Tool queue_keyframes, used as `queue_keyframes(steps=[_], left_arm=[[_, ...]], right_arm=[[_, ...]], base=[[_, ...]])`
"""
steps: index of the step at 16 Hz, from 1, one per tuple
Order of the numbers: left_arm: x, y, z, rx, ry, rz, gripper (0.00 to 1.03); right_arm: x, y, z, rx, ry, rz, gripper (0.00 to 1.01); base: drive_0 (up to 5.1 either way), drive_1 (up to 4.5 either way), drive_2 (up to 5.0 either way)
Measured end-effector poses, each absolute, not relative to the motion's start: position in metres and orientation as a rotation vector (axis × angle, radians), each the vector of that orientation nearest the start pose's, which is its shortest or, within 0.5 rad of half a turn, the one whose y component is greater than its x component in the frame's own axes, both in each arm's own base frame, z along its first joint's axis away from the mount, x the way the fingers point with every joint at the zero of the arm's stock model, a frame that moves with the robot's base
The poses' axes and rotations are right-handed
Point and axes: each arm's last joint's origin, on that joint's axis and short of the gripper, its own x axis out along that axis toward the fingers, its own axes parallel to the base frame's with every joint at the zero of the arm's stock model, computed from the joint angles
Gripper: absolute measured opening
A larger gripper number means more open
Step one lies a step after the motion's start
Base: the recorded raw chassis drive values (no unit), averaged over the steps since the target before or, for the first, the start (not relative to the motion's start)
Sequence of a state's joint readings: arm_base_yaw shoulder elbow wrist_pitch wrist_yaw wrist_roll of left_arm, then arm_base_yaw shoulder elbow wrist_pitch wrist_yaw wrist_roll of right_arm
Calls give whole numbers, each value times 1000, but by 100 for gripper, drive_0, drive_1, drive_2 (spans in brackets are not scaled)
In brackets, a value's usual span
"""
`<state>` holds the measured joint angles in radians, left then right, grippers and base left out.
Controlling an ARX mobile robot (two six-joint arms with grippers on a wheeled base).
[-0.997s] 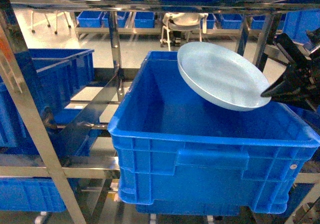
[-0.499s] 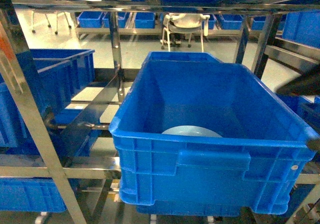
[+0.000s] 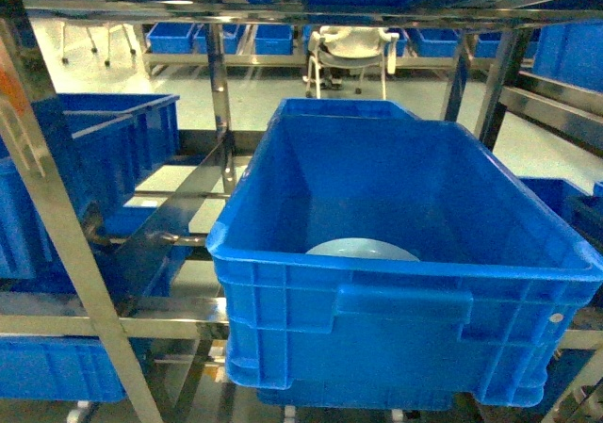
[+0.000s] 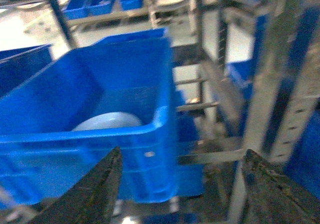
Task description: Place blue tray on left shelf second layer neatly
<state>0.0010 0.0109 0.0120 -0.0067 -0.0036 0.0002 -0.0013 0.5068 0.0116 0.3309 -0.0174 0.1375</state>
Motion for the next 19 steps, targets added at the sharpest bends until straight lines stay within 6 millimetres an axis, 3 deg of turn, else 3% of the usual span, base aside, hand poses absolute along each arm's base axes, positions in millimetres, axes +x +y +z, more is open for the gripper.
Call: queue_keyframes(steps=[1, 4, 14, 19], left_arm=[[98, 0, 166, 1, 4, 1, 98], [98, 0, 166, 1, 4, 0, 98], [98, 0, 166, 1, 4, 2, 98], [98, 0, 166, 1, 3, 0, 98]], right_arm=[[124, 0, 172, 39, -27, 2, 41], [119, 0, 172, 15, -20, 0, 3], [98, 0, 166, 7, 12, -1, 2], [97, 0, 168, 7, -5, -1, 2]], base=[[0, 0, 0], [0, 0, 0], [0, 0, 0], [0, 0, 0]])
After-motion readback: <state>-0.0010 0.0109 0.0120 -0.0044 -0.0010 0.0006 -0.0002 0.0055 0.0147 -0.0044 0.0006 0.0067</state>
